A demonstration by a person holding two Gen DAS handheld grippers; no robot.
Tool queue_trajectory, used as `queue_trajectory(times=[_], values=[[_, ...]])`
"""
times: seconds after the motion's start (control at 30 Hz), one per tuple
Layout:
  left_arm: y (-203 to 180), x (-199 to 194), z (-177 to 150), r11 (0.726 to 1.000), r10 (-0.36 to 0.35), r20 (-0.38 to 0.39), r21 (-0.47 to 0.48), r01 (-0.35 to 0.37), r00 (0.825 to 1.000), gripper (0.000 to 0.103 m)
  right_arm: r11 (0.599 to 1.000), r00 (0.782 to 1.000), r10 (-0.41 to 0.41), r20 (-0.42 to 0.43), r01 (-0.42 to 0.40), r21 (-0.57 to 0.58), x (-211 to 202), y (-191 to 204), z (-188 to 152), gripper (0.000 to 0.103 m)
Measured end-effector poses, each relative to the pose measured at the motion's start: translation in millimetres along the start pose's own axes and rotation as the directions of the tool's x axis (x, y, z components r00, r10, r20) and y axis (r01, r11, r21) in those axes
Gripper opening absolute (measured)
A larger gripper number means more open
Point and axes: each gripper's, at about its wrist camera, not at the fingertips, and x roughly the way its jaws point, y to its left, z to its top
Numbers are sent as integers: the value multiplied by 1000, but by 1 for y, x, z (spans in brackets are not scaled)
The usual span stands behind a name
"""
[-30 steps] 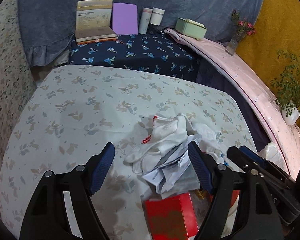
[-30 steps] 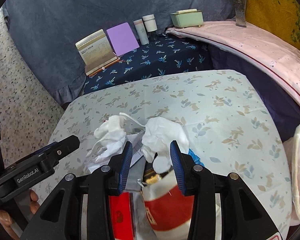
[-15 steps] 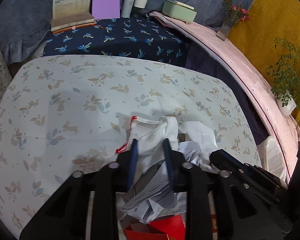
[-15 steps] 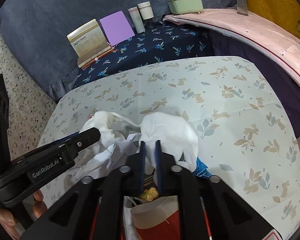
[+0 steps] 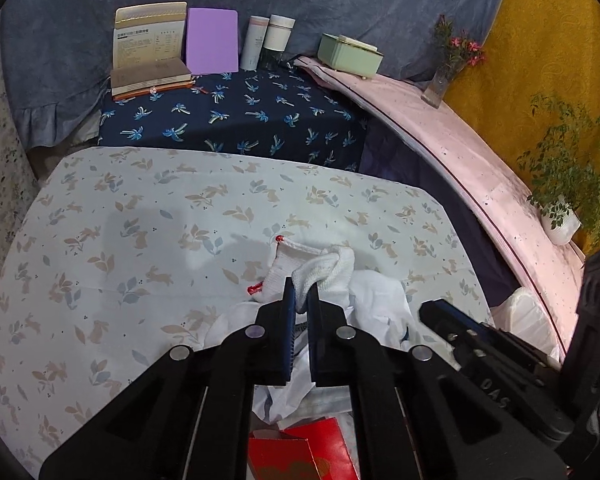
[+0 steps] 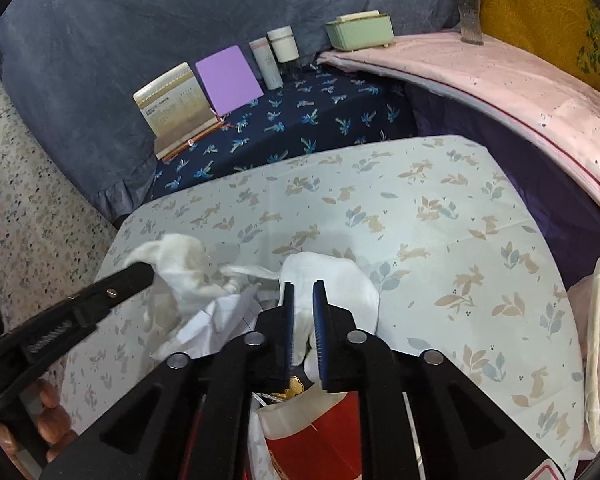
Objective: Collect trash
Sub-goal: 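Grasp white tissues with the left tool while the right tool grasps tissue too, then carry the tissues to the bin and open both tools over it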
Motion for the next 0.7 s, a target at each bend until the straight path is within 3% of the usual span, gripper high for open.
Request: queue_trajectory(times=[0.03,0.1,0.2,0.23,0.27,0.3,0.37,0.7], values=[[0,0,0,1000,2,-1,0,-2,1000,5,1000,1000,0,-15,0,-6,5,1,-1,25],[1,0,-2,1000,9,-2,0,-9,1000,5,1000,999,3,-43,-3,-13,13,3,-4,44],[2,1,-3,1000,5,-6,-4,-5,1000,5,999,997,-18,-69,16,-34,27,7,-10,48],[2,1,-4,1000,6,-6,-4,-6,1000,5,999,996,-28,-82,25,-41,32,8,-12,46],[2,1,-4,1000,6,-5,-4,-7,1000,5,999,995,-34,-91,30,-44,36,7,-13,37],[2,1,-4,1000,5,-5,-5,-5,1000,5,998,994,-38,-104,34,-47,41,7,-15,21],[1,-1,-3,1000,5,-3,-5,-5,1000,5,999,993,-34,-116,30,-38,44,4,-15,8],[-24,-33,18,1000,-20,67,21,19,998,5,1000,997,18,70,-17,-16,-32,-1,17,5]])
